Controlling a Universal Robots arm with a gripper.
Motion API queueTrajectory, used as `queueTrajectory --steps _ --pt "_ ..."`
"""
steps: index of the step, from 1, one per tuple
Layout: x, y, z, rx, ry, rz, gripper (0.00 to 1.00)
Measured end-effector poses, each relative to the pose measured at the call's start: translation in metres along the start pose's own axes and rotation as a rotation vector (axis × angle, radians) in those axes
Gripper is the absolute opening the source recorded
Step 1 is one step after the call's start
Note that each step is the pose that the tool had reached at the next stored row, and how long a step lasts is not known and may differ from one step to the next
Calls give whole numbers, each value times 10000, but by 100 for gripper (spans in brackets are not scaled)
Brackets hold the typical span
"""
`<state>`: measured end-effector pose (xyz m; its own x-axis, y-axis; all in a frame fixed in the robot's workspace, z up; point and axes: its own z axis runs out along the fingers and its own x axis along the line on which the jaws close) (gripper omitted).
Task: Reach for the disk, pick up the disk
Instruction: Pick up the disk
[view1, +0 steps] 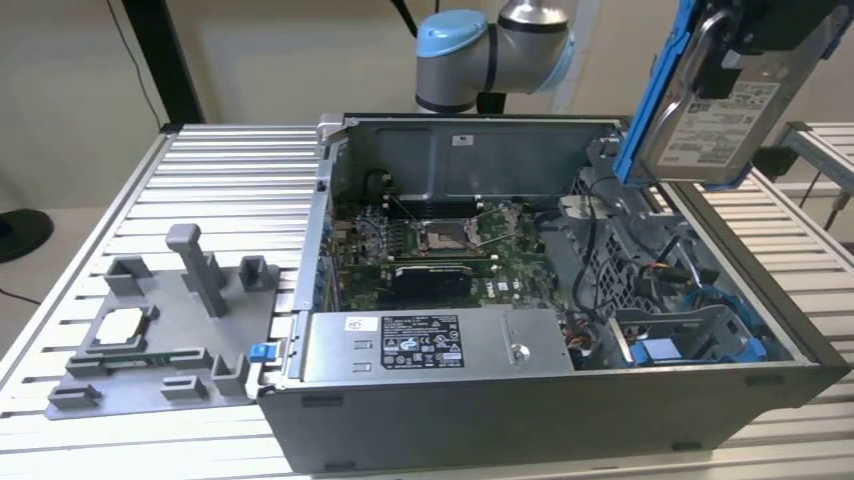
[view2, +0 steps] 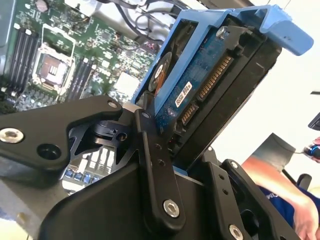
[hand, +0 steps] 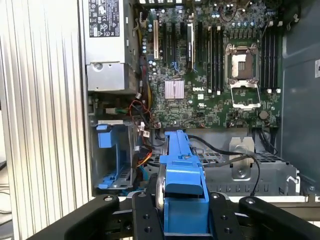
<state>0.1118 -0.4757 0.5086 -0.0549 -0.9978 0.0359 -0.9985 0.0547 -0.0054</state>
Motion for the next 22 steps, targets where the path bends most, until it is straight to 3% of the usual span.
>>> queueTrajectory --steps 22 --pt "526 -28 46 -9 1 74 0"
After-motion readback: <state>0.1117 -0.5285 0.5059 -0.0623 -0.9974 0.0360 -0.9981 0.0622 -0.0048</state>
